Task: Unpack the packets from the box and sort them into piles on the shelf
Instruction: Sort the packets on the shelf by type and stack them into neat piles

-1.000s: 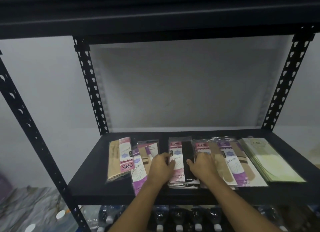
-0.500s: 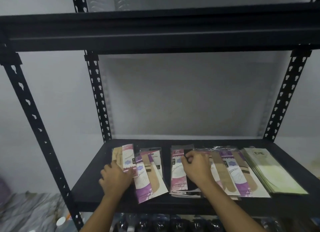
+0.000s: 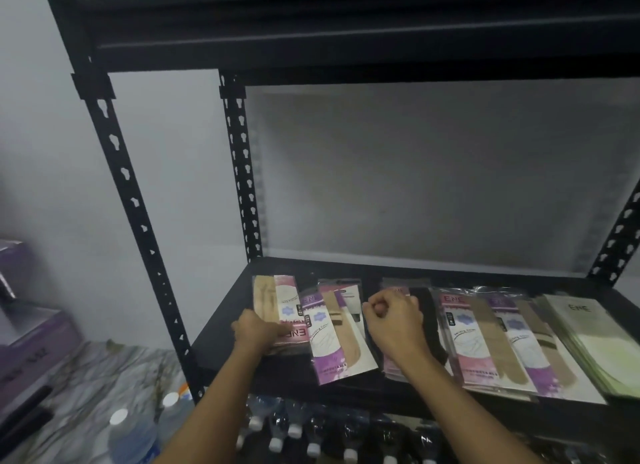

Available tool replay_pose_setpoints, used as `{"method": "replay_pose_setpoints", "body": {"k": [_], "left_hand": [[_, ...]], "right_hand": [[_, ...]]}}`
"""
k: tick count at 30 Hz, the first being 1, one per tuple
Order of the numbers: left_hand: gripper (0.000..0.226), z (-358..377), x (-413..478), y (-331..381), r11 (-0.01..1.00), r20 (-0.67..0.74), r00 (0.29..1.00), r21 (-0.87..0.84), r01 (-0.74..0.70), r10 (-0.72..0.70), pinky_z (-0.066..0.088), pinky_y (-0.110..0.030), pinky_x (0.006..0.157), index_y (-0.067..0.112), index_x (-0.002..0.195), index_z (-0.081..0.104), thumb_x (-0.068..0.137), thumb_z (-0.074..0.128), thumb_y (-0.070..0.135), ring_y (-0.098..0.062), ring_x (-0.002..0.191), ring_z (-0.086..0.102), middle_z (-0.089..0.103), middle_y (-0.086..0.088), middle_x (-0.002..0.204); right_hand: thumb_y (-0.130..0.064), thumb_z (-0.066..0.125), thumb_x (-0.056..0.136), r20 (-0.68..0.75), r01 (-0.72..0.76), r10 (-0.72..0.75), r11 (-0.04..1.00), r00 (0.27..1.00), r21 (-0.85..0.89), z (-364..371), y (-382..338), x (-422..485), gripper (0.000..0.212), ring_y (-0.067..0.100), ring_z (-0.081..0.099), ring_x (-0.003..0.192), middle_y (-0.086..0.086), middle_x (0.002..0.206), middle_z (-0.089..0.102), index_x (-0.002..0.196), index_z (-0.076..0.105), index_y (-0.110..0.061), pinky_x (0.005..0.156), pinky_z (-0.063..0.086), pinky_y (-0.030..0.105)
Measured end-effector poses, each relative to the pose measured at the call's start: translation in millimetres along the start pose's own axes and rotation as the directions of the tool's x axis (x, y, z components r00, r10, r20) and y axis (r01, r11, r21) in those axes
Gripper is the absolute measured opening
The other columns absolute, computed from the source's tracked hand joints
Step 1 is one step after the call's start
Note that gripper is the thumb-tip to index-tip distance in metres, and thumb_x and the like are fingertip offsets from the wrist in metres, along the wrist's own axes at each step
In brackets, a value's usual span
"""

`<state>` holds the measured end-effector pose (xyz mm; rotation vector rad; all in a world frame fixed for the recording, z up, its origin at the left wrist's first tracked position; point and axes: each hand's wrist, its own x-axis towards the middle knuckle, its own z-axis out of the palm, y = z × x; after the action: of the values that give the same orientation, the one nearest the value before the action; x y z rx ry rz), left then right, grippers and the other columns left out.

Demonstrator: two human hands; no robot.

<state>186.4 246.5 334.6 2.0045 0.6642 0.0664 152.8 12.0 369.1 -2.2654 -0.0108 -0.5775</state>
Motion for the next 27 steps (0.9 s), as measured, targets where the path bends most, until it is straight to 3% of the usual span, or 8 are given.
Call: {"method": "replay_pose_setpoints", "body": {"k": [6,11,14,17,19,22,24,27], "left_hand": [[0.052,-18,-8,-8,0.902,0.055,0.989,-0.421,-0.099,0.134,0.059,-0.036,0.058,0.019,0.115,0.052,0.075,0.078,-0.001,-0.028,0.084,0.069,0.063,-0.011,0.114],[0.049,-41,-29,6,0.844,0.140,0.942,-0.497,-0.201,0.306,0.061,-0.048,0.063,0.033,0.106,0.056,0.079,0.074,-0.003,-0.034,0.079,0.074,0.069,-0.012,0.106],[0.052,-56,-43,23,0.849,0.182,0.880,-0.405,-0.339,0.439,0.060,-0.040,0.056,0.037,0.107,0.059,0.077,0.076,-0.002,-0.026,0.073,0.075,0.071,-0.006,0.100],[0.054,-67,-55,41,0.824,0.257,0.784,-0.210,-0.526,0.565,0.060,-0.030,0.058,0.040,0.110,0.063,0.073,0.081,0.005,-0.013,0.080,0.073,0.072,0.005,0.098],[0.051,-71,-64,53,0.744,0.306,0.697,-0.061,-0.665,0.648,0.060,-0.025,0.066,0.044,0.107,0.065,0.071,0.082,0.014,-0.001,0.087,0.070,0.071,0.017,0.098],[0.047,-74,-74,73,0.579,0.400,0.568,0.107,-0.808,0.719,0.056,-0.025,0.081,0.040,0.105,0.065,0.068,0.084,0.019,0.004,0.091,0.065,0.070,0.022,0.097],[0.047,-75,-79,84,0.519,0.456,0.527,0.156,-0.840,0.717,0.056,-0.028,0.080,0.043,0.101,0.064,0.067,0.083,0.016,0.002,0.088,0.066,0.070,0.019,0.094],[0.045,-74,-85,94,0.448,0.496,0.493,0.216,-0.868,0.715,0.058,-0.035,0.073,0.045,0.094,0.062,0.068,0.081,0.014,0.000,0.076,0.067,0.071,0.018,0.086]], "right_hand": [[-0.026,0.063,0.086,0.080,-0.041,0.037,0.998,0.996,0.054,9,-14,-7,0.010,0.020,0.056,0.094,-0.005,0.084,0.063,0.092,0.067,-0.018,0.089,0.048,0.045],[-0.024,0.063,0.086,0.071,-0.007,0.000,0.995,0.997,0.097,1,-27,-7,0.002,0.017,0.056,0.091,-0.008,0.082,0.061,0.087,0.065,-0.023,0.084,0.051,0.044],[-0.025,0.064,0.085,0.053,0.074,-0.081,0.990,0.995,0.121,-10,-35,-5,0.006,0.016,0.052,0.096,-0.011,0.085,0.058,0.091,0.063,-0.027,0.083,0.048,0.036],[-0.035,0.064,0.085,0.064,0.222,-0.226,0.973,0.972,0.069,-26,-46,-3,0.021,0.006,0.040,0.108,-0.020,0.101,0.052,0.105,0.060,-0.032,0.091,0.036,0.029],[-0.043,0.062,0.084,0.105,0.336,-0.336,0.942,0.936,0.014,-39,-54,-2,0.033,-0.001,0.027,0.111,-0.024,0.110,0.041,0.116,0.054,-0.038,0.096,0.028,0.030],[-0.050,0.061,0.082,0.165,0.491,-0.465,0.848,0.870,-0.199,-60,-58,-1,0.052,0.005,0.023,0.118,-0.021,0.123,0.038,0.130,0.043,-0.042,0.102,0.023,0.037],[-0.053,0.063,0.080,0.246,0.512,-0.453,0.800,0.857,-0.312,-69,-56,0,0.056,0.009,0.022,0.123,-0.020,0.128,0.040,0.131,0.042,-0.044,0.106,0.017,0.043],[-0.055,0.062,0.080,0.332,0.473,-0.374,0.829,0.866,-0.299,-74,-49,-4,0.037,0.002,0.024,0.104,-0.026,0.107,0.051,0.114,0.059,-0.041,0.101,0.016,0.040]]}}
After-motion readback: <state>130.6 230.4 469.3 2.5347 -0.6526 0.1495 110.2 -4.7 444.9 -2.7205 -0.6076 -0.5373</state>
